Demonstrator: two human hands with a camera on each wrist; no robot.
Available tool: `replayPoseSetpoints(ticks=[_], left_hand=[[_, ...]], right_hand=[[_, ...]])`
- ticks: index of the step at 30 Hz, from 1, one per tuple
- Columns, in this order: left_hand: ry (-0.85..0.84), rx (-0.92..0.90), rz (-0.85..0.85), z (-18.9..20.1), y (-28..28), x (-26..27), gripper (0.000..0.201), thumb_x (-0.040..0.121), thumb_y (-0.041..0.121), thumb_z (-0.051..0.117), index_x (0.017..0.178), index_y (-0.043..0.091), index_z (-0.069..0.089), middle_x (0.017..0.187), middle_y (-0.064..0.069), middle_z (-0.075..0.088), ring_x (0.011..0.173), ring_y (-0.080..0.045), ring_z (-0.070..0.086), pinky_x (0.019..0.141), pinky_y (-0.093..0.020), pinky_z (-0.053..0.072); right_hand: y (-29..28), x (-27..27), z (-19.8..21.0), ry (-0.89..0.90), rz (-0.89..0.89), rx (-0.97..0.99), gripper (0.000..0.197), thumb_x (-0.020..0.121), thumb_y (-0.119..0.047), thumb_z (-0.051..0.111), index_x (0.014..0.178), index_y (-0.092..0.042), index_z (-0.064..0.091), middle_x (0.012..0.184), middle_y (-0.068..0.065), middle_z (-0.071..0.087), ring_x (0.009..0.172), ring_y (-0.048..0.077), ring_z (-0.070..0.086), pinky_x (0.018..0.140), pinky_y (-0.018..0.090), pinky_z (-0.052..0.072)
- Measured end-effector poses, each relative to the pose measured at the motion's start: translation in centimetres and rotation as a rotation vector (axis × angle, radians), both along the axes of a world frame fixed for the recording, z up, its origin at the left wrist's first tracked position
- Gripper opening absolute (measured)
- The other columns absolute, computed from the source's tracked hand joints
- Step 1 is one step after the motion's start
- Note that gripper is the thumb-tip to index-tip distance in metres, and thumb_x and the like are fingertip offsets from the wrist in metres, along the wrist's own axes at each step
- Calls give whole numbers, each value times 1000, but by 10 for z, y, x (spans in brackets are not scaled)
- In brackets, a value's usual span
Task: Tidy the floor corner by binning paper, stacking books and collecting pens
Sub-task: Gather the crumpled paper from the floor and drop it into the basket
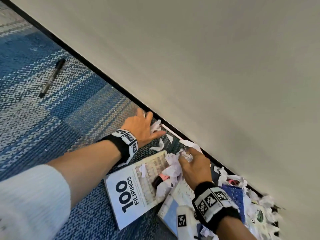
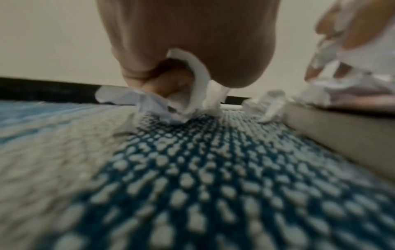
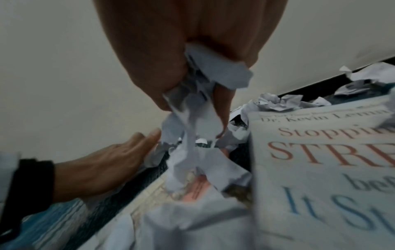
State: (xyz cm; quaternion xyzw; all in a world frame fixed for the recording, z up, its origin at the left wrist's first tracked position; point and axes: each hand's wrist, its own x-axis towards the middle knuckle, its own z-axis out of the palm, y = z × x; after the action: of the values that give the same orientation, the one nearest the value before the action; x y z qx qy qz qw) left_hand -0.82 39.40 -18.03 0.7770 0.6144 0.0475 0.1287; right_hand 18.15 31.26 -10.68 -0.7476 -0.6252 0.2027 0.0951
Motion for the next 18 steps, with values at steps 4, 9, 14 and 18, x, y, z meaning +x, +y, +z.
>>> replayPoseSetpoints(ticks=[4, 9, 14, 18], left_hand=[[141, -12, -144, -6, -6, 11, 44, 104, 37, 28, 140, 11, 27, 115, -16, 43, 56, -16, 36, 43, -28, 40], [-8, -113, -137, -2, 0, 6, 33, 100, 10, 34, 132, 10, 31, 117, -18, 44, 81, -32, 63, 62, -38, 50], [-70, -125, -443, 18, -27, 23, 48, 102, 22, 38, 146, 26, 21, 136, -23, 34, 79, -29, 63, 64, -34, 49], [45, -175, -550, 14, -43, 35, 41, 102, 33, 36, 140, 20, 28, 137, -26, 29, 77, -29, 62, 63, -36, 46]], right_hand=[[-12, 5, -1, -9, 6, 27, 18, 86, -13, 63, 101, -17, 53, 70, -3, 57, 58, 13, 51, 64, 22, 42], [-34, 3, -4, 4, 110, 82, 37, 83, -25, 67, 112, -24, 45, 63, -5, 58, 48, 7, 50, 59, 25, 46], [-57, -11, -25, -193, 231, -150, 109, 63, -86, 53, 147, -27, 17, 140, 8, 32, 125, 22, 41, 103, 38, 43], [-65, -16, -33, -346, 303, -188, 100, 75, -76, 50, 150, -21, 12, 146, 15, 25, 130, 26, 36, 107, 35, 39]])
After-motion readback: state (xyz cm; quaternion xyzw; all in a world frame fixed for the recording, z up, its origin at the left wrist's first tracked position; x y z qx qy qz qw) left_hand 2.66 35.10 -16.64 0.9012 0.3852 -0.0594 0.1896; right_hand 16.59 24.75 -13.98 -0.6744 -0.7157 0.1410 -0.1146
